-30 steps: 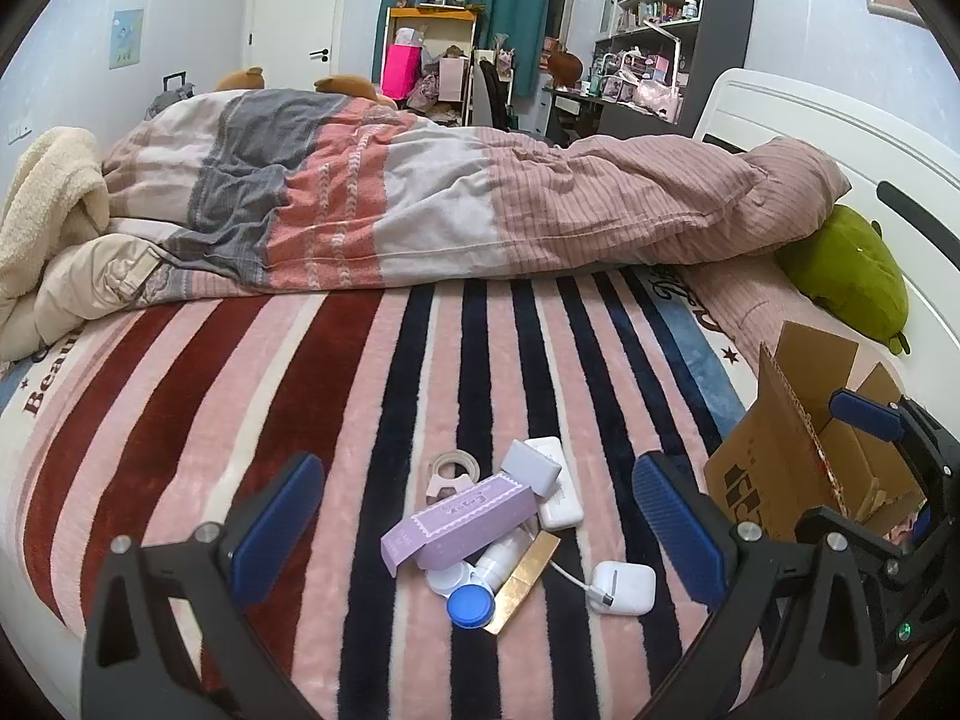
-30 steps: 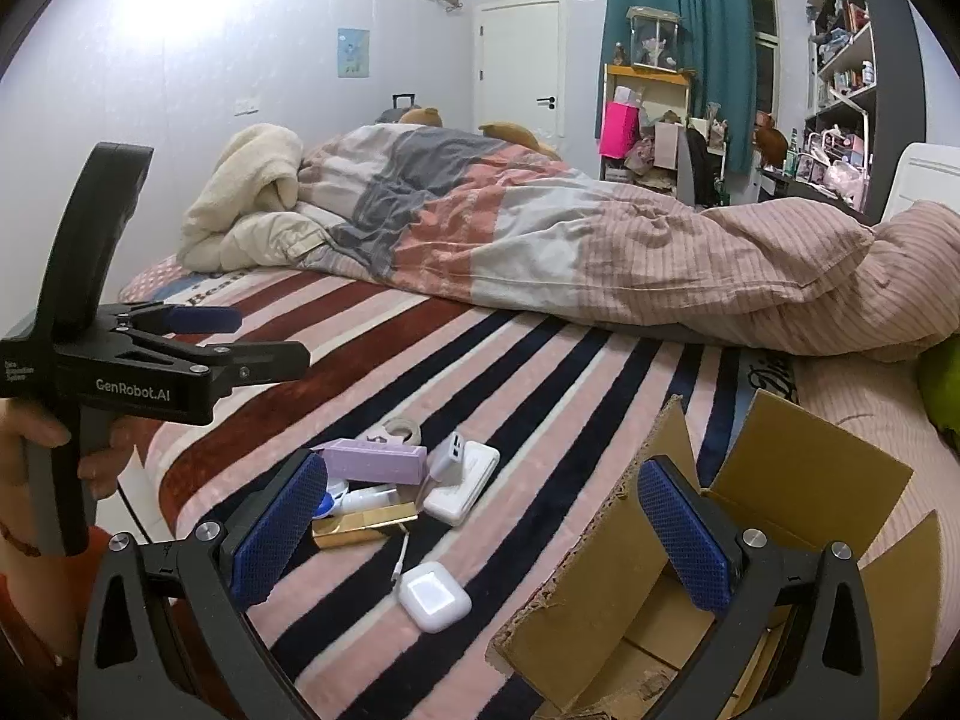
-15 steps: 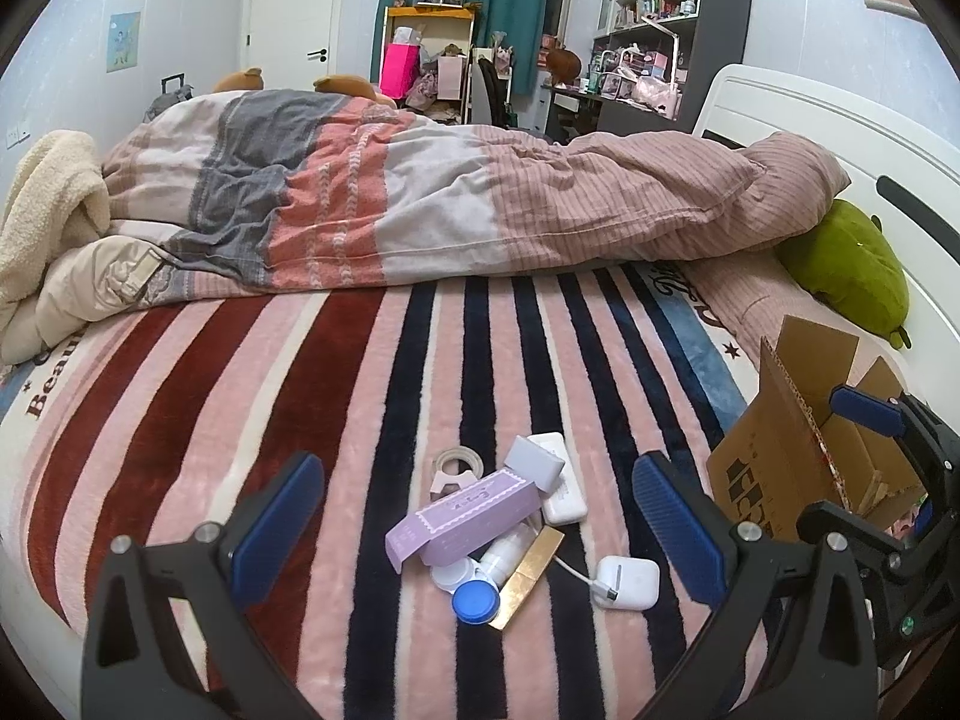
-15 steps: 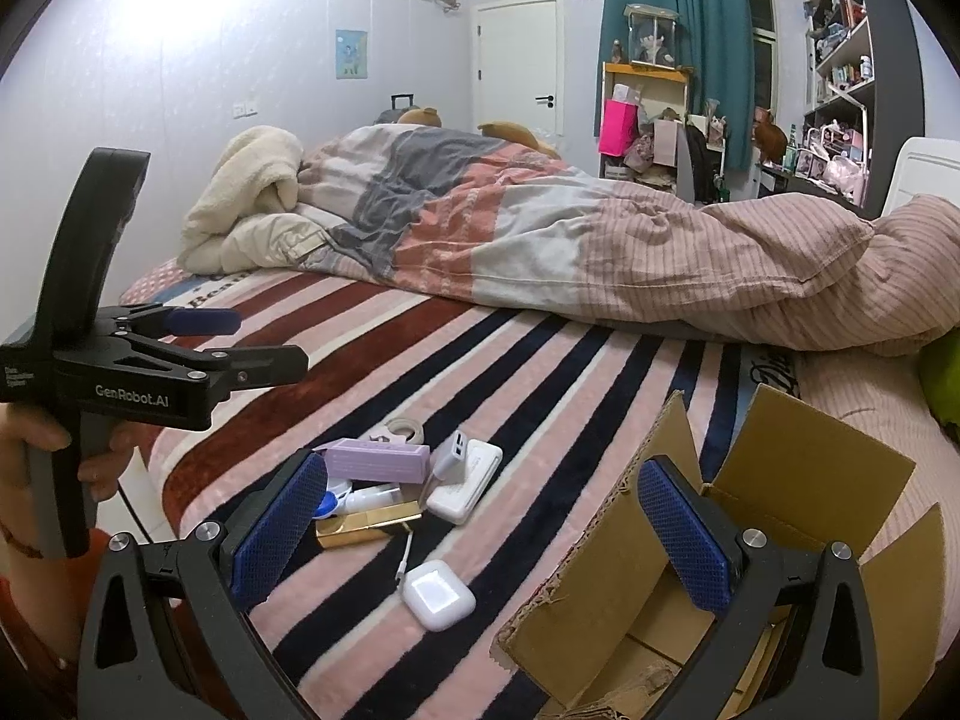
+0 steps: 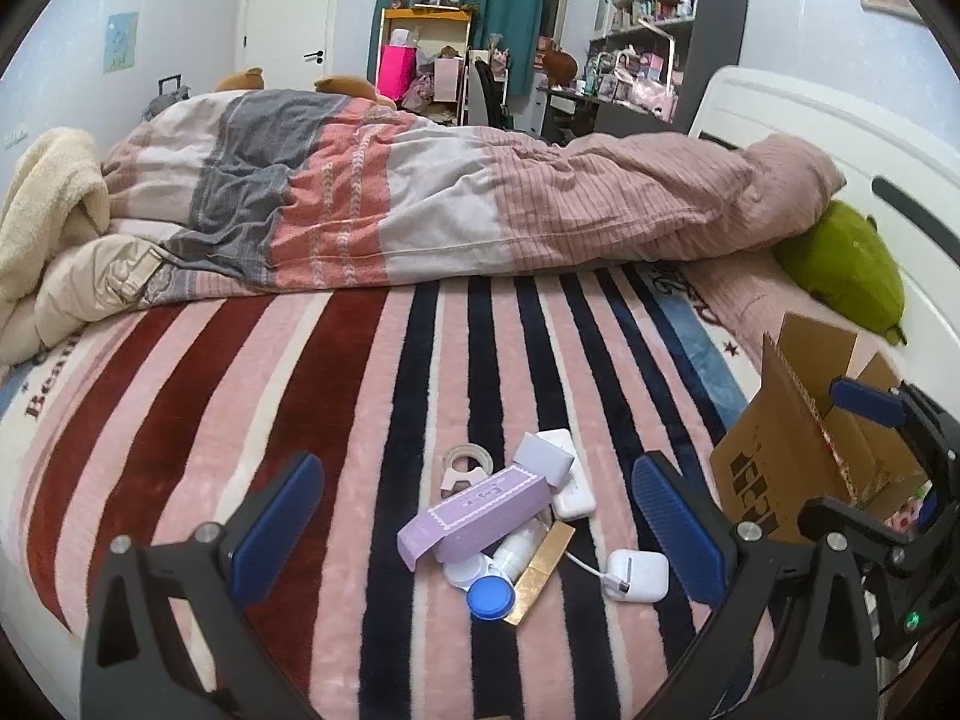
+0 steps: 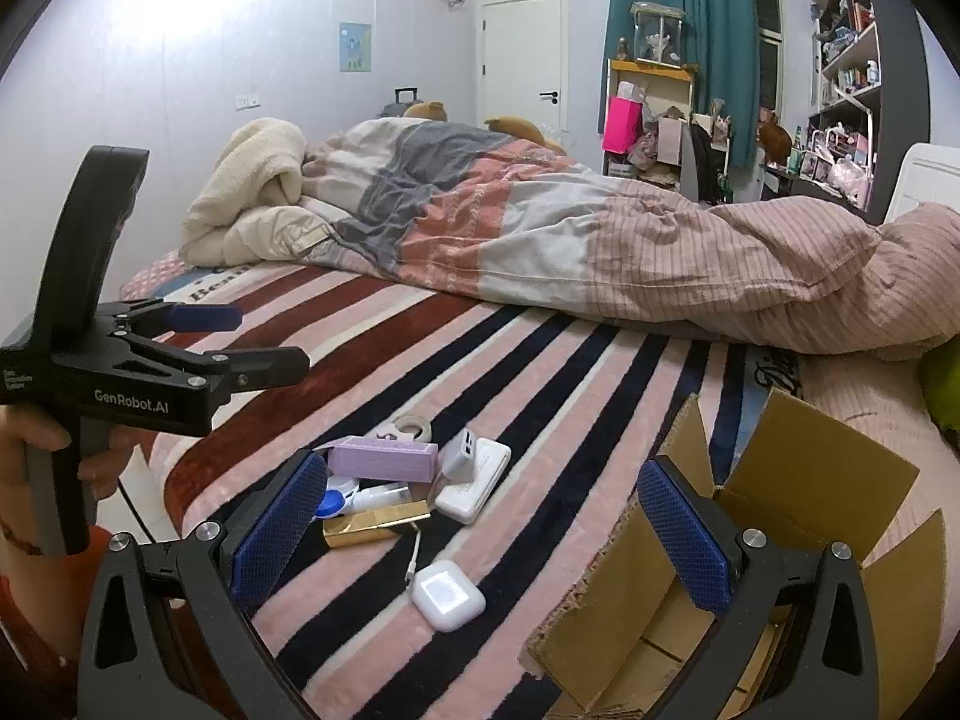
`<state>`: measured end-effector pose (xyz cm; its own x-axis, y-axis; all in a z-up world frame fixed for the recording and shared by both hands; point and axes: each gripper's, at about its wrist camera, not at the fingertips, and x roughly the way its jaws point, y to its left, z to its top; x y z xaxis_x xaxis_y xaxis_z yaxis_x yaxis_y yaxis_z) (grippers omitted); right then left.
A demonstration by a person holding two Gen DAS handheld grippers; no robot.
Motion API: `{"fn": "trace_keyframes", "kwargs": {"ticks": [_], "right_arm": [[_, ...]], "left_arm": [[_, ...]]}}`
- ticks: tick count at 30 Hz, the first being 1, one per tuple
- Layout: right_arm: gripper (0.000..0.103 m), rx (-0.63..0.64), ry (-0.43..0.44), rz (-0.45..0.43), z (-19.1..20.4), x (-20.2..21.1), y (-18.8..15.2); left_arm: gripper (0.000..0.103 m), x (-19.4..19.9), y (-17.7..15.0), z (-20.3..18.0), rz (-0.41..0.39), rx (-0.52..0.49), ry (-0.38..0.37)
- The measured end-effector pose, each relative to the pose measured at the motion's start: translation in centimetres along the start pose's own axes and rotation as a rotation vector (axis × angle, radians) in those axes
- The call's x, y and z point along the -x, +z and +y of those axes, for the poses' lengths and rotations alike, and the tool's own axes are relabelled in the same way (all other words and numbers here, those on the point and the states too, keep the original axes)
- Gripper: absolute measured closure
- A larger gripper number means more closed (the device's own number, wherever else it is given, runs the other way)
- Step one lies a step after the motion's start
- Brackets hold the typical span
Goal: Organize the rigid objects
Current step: 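Move the right gripper toward the white AirPods case in the pile, then close the right gripper on the white AirPods case and lift it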
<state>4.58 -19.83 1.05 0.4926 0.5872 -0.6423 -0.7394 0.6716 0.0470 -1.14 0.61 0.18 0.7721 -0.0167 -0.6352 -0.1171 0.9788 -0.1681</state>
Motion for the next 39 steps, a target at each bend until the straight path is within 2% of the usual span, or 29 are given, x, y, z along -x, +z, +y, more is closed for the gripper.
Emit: {"fn": "trace_keyframes", "kwargs": {"ticks": [3,4,5,7,10,12,14,18,21,24,26,30,34,36,39], "right_arm": [[0.000,0.046,-0.002,-0.012,1.5,-0.1,0.4],[0.000,0.072,-0.002,-0.014,2.3,-0.3,0.5],[0.001,0.091,0.007,-0.011,2.9,-0.6,0.6],[0.010,0.119,0.041,0.003,4.4,-1.4,0.7],[0.025,0.125,0.112,0.050,6.0,-3.6,0.1],[0.033,0.117,0.167,0.114,6.8,-5.5,-1.0],[0.035,0.099,0.186,0.173,7.0,-7.3,-2.4],[0.039,0.054,0.171,0.279,6.3,-10.1,-5.9],[0.040,0.030,0.125,0.335,5.0,-11.6,-7.8],[0.040,0.040,0.013,0.331,4.0,-11.8,-8.8],[0.040,0.046,-0.024,0.322,3.6,-11.7,-8.9],[0.041,0.011,0.002,0.373,2.9,-12.6,-9.7],[0.060,0.029,0.056,0.384,3.3,-11.5,-10.2],[0.061,0.018,0.089,0.389,3.4,-11.0,-10.3],[0.061,0.006,0.089,0.366,3.2,-11.6,-10.0]], "left_arm": [[0.001,0.5,-0.3,0.7,-0.009,0.013,-0.018],[0.001,0.2,0.0,2.2,-0.038,0.025,-0.026],[0.001,0.0,0.1,2.8,-0.033,0.020,-0.018],[0.001,-0.3,0.2,3.5,0.019,-0.025,0.029],[0.001,-1.0,-0.2,4.4,0.035,-0.029,0.023],[0.001,-1.5,-0.5,4.9,0.056,-0.042,0.043],[0.001,-2.3,-1.1,5.4,0.080,-0.046,0.037],[0.001,-3.6,-2.1,5.3,0.106,-0.041,-0.005],[0.001,-4.3,-2.7,5.2,0.128,-0.052,-0.015],[0.001,-4.4,-3.0,4.8,0.159,-0.056,-0.039],[0.001,-4.4,-3.0,4.5,0.155,-0.060,-0.050],[0.001,-4.4,-2.9,4.3,0.135,-0.075,-0.043],[0.001,-4.3,-3.1,4.5,0.140,-0.058,-0.057],[0.001,-4.3,-3.0,4.6,0.142,-0.058,-0.055],[0.001,-4.3,-3.1,4.6,0.147,-0.056,-0.070]]}}
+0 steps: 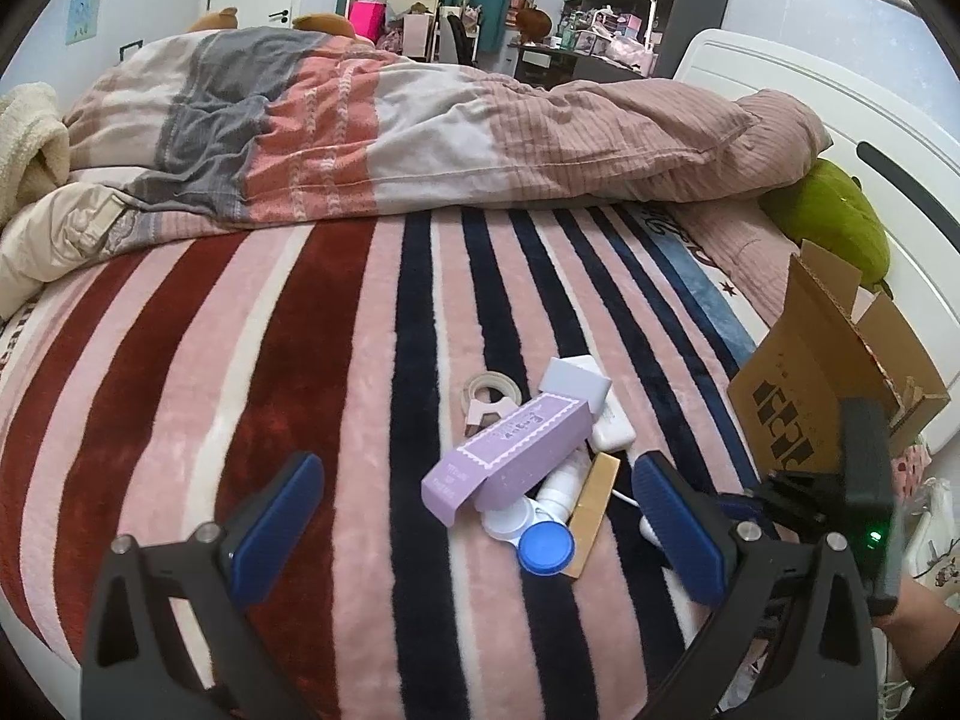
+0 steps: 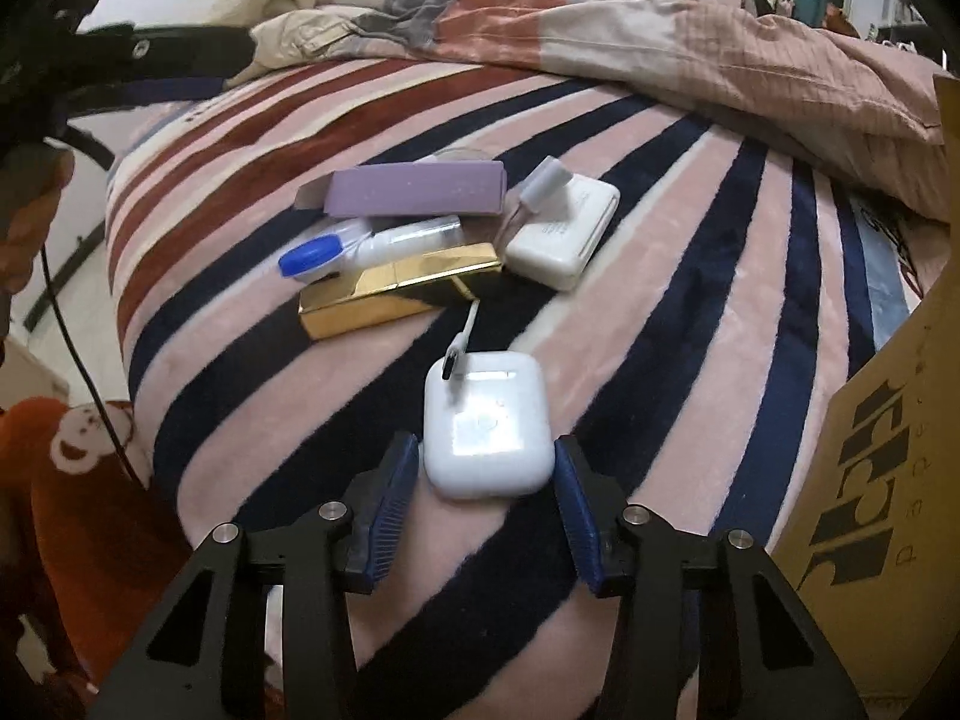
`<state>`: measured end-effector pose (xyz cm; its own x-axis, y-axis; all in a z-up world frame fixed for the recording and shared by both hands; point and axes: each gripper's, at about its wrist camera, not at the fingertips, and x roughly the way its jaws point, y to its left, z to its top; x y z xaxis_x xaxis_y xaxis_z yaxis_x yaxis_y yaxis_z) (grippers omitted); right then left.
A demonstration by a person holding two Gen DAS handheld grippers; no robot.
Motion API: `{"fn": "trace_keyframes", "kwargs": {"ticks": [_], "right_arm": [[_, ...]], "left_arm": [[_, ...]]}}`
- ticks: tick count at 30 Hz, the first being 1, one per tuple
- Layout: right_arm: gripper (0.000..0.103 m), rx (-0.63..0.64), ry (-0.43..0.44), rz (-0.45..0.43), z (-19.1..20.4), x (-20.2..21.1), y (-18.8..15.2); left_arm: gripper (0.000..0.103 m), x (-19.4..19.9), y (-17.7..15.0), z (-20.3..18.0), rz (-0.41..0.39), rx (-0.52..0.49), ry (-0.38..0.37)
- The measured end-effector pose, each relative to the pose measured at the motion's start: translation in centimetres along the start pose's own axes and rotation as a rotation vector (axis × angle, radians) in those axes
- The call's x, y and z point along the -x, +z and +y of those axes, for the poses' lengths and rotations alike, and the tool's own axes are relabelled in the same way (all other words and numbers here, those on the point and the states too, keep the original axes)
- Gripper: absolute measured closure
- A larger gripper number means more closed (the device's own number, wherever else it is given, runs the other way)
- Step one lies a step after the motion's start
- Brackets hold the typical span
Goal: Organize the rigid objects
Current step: 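Close the right gripper on the white AirPods case and lift it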
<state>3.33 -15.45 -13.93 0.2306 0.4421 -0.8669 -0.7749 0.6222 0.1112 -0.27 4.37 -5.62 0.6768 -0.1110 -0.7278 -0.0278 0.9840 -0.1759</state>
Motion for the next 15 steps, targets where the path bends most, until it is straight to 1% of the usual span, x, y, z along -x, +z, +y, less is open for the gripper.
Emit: {"fn": "trace_keyframes", "kwargs": {"ticks": [2,3,6,8,9,10,11,13,15], "right_arm": [[0.061,0.008,0.008,-0.005,0.1,-0.9,0.4],[0.064,0.017,0.004,-0.003,0.2,-1.2,0.5],[0.064,0.039,-0.032,-0.016,1.0,-0.4,0.7],[0.064,0.033,-0.027,-0.048,1.4,0.9,0.8],[0.064,0.034,-0.020,-0.065,1.7,1.7,0.8],[0.064,0.038,-0.011,-0.083,1.9,2.4,0.8],[0.064,0.043,0.003,-0.107,2.2,3.4,0.9],[0.064,0.054,0.041,-0.161,2.6,5.4,1.3],[0.064,0.072,0.076,-0.232,2.7,7.9,2.0]], "left_arm": [[0.001,0.1,-0.2,-0.2,0.002,0.002,-0.022],[0.001,0.1,-0.3,-0.3,0.011,0.004,-0.037],[0.001,0.1,-0.6,-0.9,0.049,-0.008,-0.091],[0.002,0.6,-0.5,-1.5,0.065,-0.003,-0.158],[0.005,0.8,-0.5,-1.9,0.071,0.003,-0.198],[0.007,1.2,-0.2,-2.6,0.084,0.002,-0.263],[0.010,1.6,0.1,-3.3,0.092,-0.011,-0.303],[0.012,2.4,0.9,-5.3,0.101,-0.062,-0.342],[0.022,3.4,1.8,-7.2,0.105,-0.095,-0.383]]}}
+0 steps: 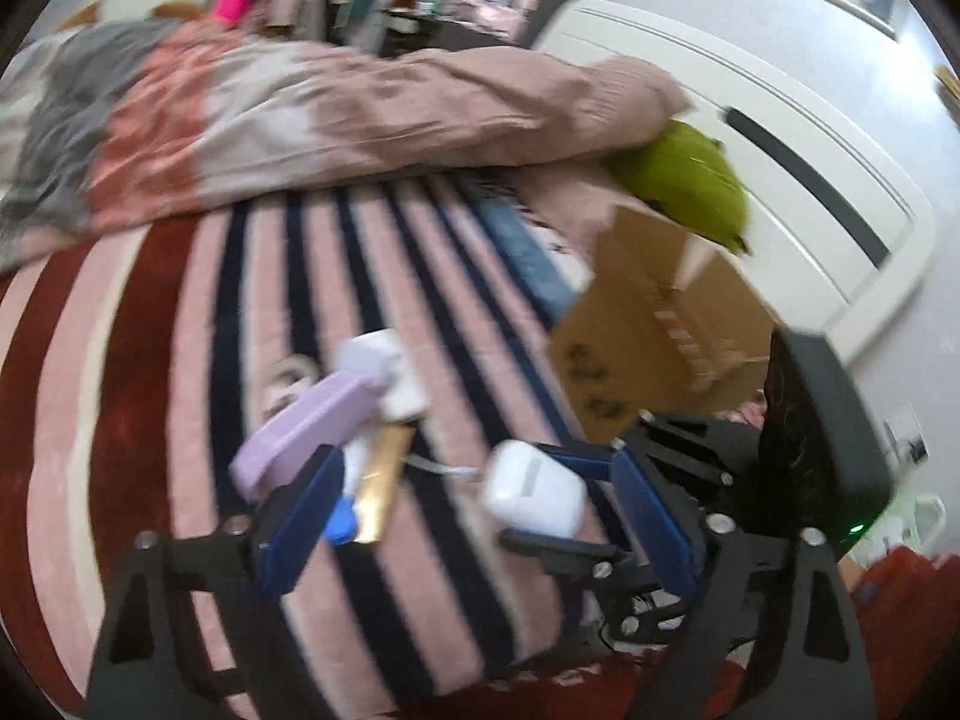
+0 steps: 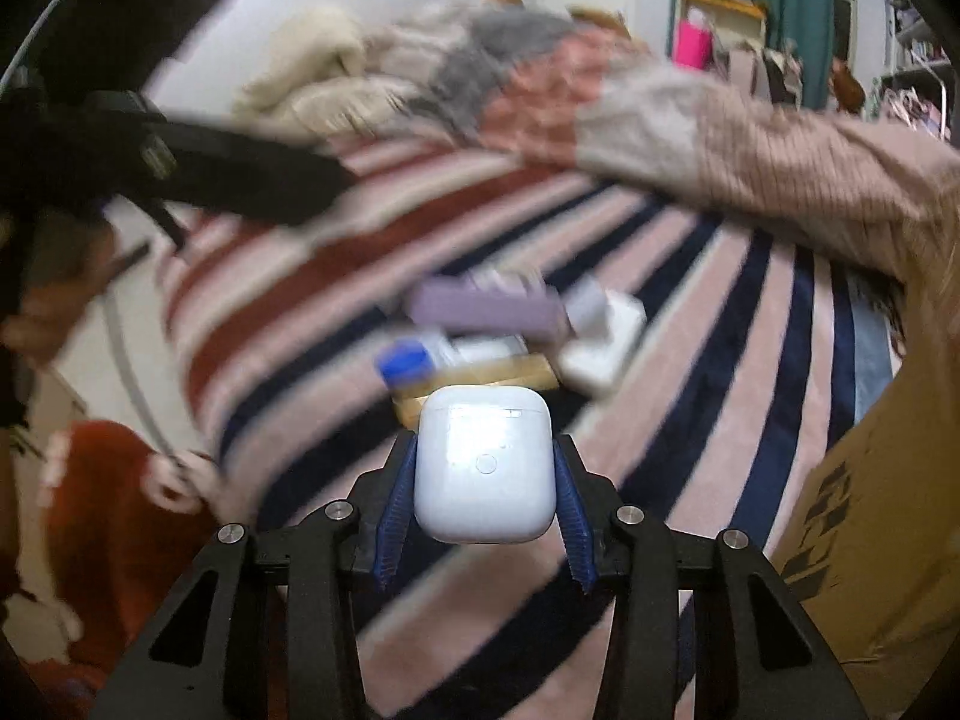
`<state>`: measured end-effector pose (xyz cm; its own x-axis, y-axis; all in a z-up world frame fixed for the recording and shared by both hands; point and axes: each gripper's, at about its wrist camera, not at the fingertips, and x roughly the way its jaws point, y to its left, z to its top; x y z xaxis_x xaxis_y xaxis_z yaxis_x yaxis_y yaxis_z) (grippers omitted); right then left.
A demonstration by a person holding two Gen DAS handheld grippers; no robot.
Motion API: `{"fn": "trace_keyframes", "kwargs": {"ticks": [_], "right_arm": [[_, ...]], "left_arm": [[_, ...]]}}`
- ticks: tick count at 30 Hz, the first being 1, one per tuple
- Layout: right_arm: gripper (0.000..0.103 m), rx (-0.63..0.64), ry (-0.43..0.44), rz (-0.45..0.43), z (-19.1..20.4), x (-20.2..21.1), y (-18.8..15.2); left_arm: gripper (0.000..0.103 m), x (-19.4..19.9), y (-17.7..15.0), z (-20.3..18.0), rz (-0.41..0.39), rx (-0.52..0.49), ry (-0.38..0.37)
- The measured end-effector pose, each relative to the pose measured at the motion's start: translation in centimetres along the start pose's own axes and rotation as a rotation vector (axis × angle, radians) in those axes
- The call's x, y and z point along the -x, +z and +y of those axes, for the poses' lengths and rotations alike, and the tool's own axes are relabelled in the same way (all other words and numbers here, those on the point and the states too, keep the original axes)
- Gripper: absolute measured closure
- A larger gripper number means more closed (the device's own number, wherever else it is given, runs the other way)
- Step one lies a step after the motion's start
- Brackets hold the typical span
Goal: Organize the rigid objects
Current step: 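Close the right gripper on the white AirPods case and lift it, then carry the AirPods case into the cardboard box and open the right gripper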
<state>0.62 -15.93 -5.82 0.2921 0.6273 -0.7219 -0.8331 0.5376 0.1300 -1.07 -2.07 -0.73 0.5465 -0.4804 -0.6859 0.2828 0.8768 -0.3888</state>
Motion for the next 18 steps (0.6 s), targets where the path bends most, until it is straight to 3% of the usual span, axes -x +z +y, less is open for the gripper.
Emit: {"fn": "trace_keyframes", "kwargs": {"ticks": [4,6,10,12,18], "right_arm": [[0.064,0.024,0.021,-0.128,-0.4,4.2,2.5],[0.064,0.032,0.010,-0.183,-1.1,6.2,3.3],[0.064,0.039,-0.051,-0.273,-3.7,9.6,3.6],[0.064,0.012,-0.080,-0.292,-5.6,10.7,3.3],[0.064,-0.116,-0.160,-0.235,-12.0,12.3,1.4]], "left_arm": [[0.032,0.5,2.5,-3.4,-0.001,-0.037,-0.051],[0.046,0.3,4.0,-4.8,0.004,-0.049,-0.068],[0.061,-1.7,7.0,-7.9,0.034,-0.098,-0.136],[0.069,-3.2,8.5,-9.9,0.060,-0.132,-0.159],[0.069,-11.3,11.2,-15.0,0.188,-0.210,-0.157]]}}
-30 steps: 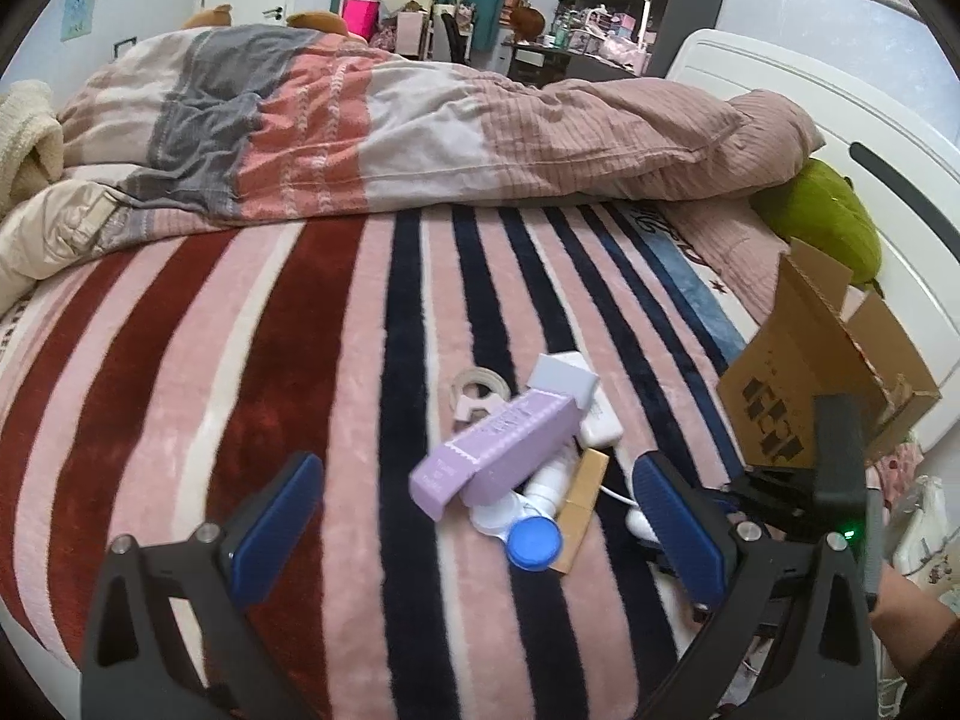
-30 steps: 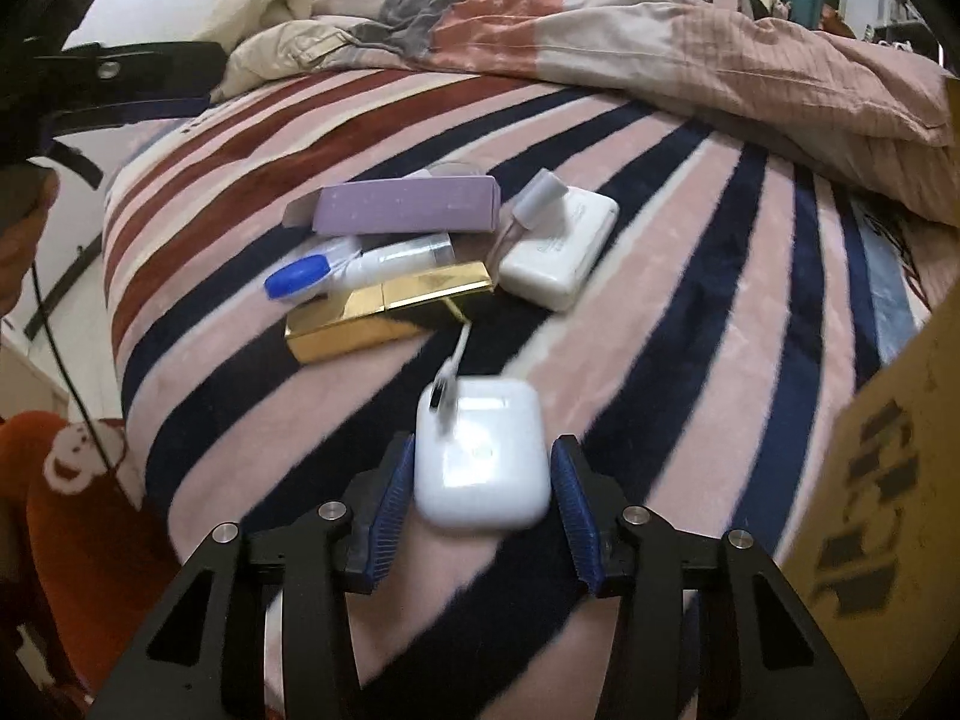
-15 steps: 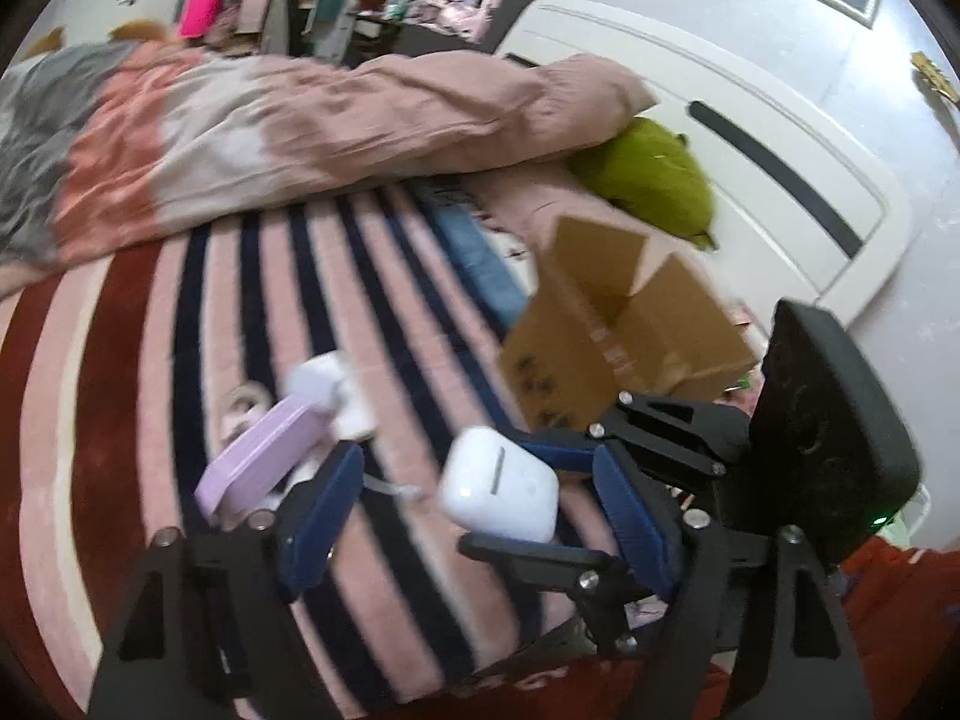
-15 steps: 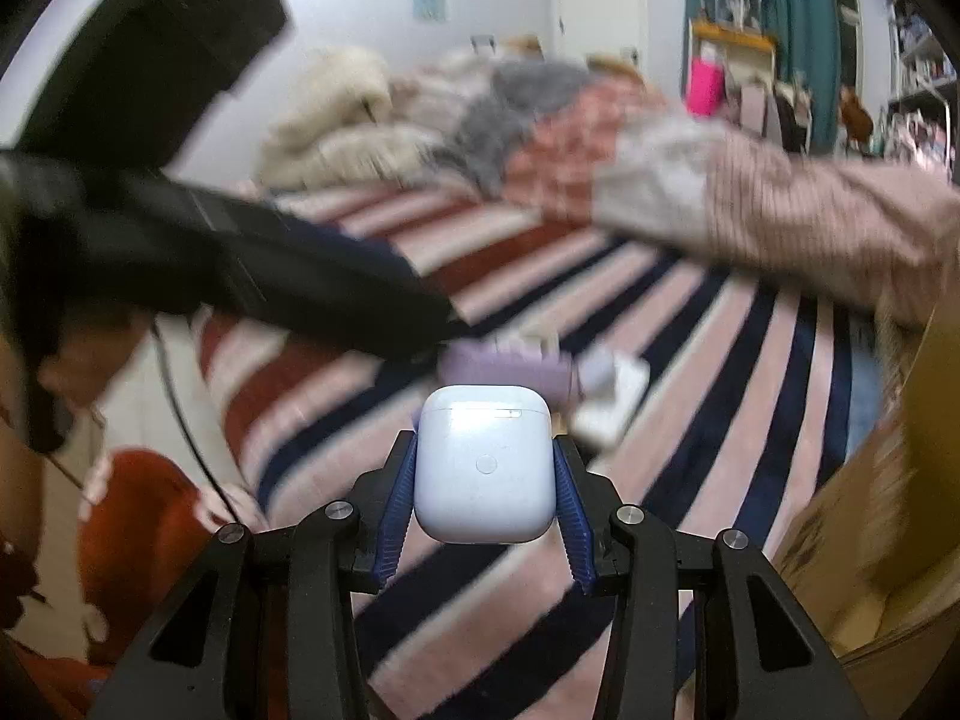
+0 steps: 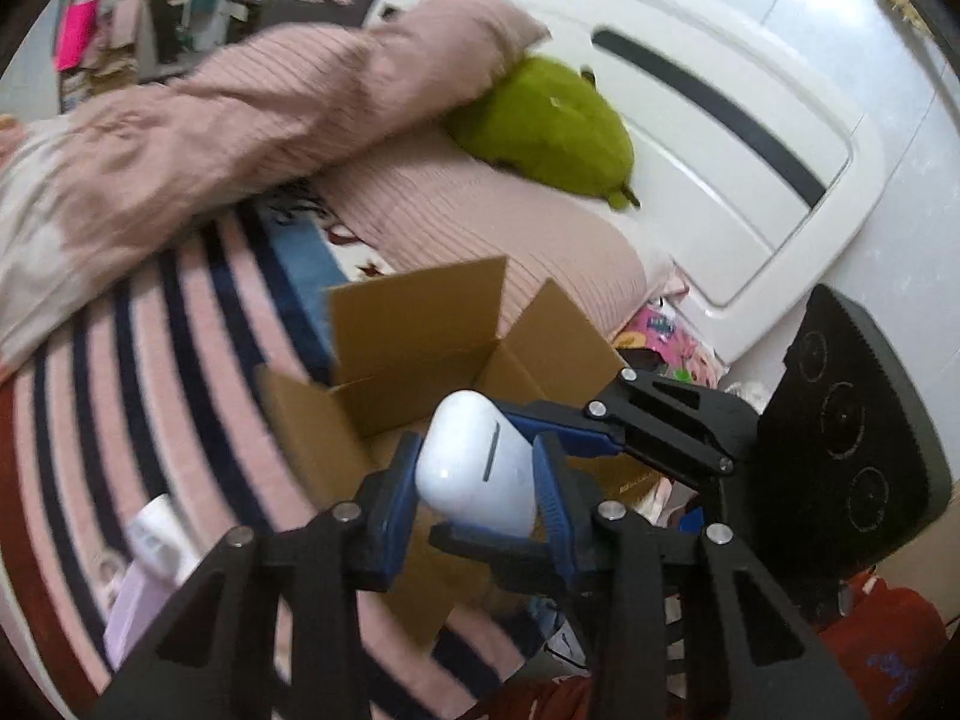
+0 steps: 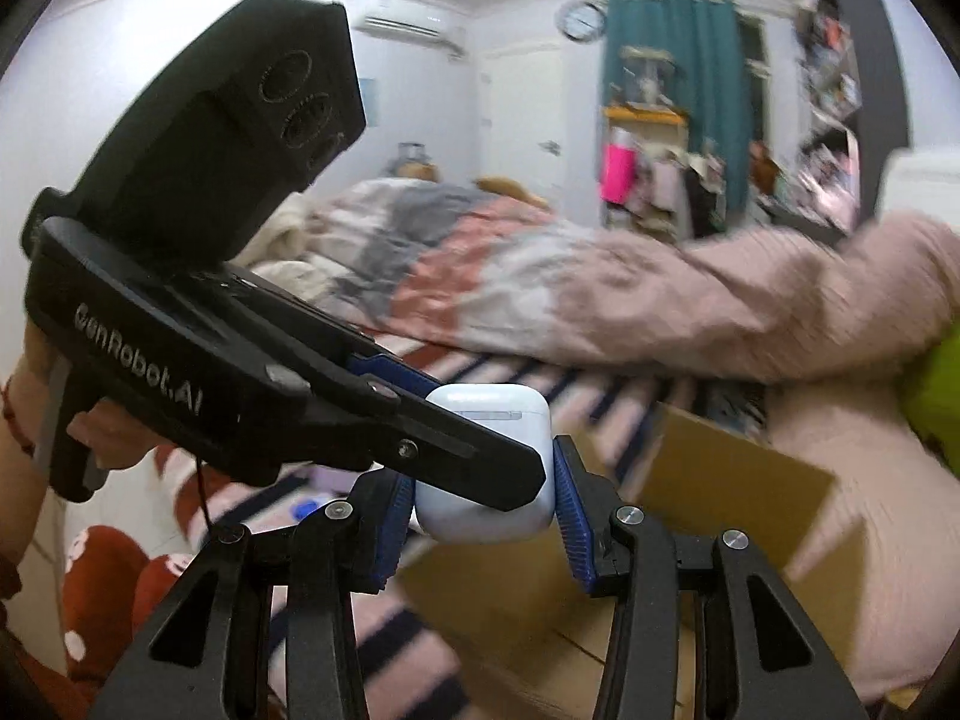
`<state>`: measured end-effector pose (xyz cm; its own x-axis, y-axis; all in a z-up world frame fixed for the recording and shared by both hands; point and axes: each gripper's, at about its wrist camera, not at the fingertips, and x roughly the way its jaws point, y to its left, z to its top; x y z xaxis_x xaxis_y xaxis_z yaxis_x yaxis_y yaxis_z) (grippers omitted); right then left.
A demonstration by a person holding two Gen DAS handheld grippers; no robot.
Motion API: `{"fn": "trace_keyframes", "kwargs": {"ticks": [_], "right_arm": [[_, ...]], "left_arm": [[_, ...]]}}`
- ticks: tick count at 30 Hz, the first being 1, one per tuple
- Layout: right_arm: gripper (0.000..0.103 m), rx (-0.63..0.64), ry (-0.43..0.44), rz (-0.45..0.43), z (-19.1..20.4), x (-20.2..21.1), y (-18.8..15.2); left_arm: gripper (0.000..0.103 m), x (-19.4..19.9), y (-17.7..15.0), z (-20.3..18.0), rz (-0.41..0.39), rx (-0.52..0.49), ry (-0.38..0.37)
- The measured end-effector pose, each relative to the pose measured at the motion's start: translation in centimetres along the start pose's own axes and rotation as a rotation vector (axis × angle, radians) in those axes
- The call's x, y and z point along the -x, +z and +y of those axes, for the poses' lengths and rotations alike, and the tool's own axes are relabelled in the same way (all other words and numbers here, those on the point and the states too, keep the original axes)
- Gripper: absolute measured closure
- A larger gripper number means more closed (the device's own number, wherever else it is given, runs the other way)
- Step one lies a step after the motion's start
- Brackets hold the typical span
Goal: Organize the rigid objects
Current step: 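Carry the AirPods case into the cardboard box and open the right gripper, then return the right gripper to the pile and grasp the blue-lidded lens case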
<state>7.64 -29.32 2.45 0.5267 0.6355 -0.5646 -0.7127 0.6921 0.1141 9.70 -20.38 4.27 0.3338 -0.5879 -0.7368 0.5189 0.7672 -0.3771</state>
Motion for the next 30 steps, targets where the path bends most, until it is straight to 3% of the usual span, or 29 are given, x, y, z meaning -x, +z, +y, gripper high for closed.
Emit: {"fn": "trace_keyframes", "kwargs": {"ticks": [4,8,10,12,15,19,22,27,30], "right_arm": [[0.064,-0.042,-0.060,0.114,-3.7,-0.5,-0.9],[0.064,-0.080,-0.064,0.224,-5.8,-1.7,-1.4],[0.064,-0.087,-0.057,0.255,-6.1,-2.0,-1.8],[0.064,-0.087,-0.048,0.267,-6.2,-2.2,-1.8],[0.063,-0.086,-0.062,0.271,-6.0,-1.9,-1.9],[0.053,-0.079,-0.093,0.256,-4.9,-1.5,-1.6],[0.052,-0.085,-0.077,0.206,-3.8,-1.1,-0.6],[0.052,-0.018,0.055,0.105,1.5,-0.5,1.7],[0.052,0.034,0.163,0.093,5.1,-1.7,2.3]], "left_arm": [[0.069,-4.4,1.5,-0.5,0.079,-0.001,-0.023],[0.069,-6.6,1.9,-0.3,0.125,0.009,-0.018],[0.063,-6.8,1.8,-0.3,0.139,-0.002,0.027],[0.047,-6.6,1.7,-0.3,0.135,-0.006,0.067],[0.042,-4.8,1.4,0.1,0.104,0.009,0.066],[0.034,0.0,0.1,0.9,0.006,0.025,0.095],[0.033,3.6,-1.5,1.6,-0.053,0.046,0.189],[0.027,10.1,-6.2,4.5,-0.165,0.124,0.346],[0.027,12.6,-9.7,7.0,-0.199,0.185,0.437]]}}
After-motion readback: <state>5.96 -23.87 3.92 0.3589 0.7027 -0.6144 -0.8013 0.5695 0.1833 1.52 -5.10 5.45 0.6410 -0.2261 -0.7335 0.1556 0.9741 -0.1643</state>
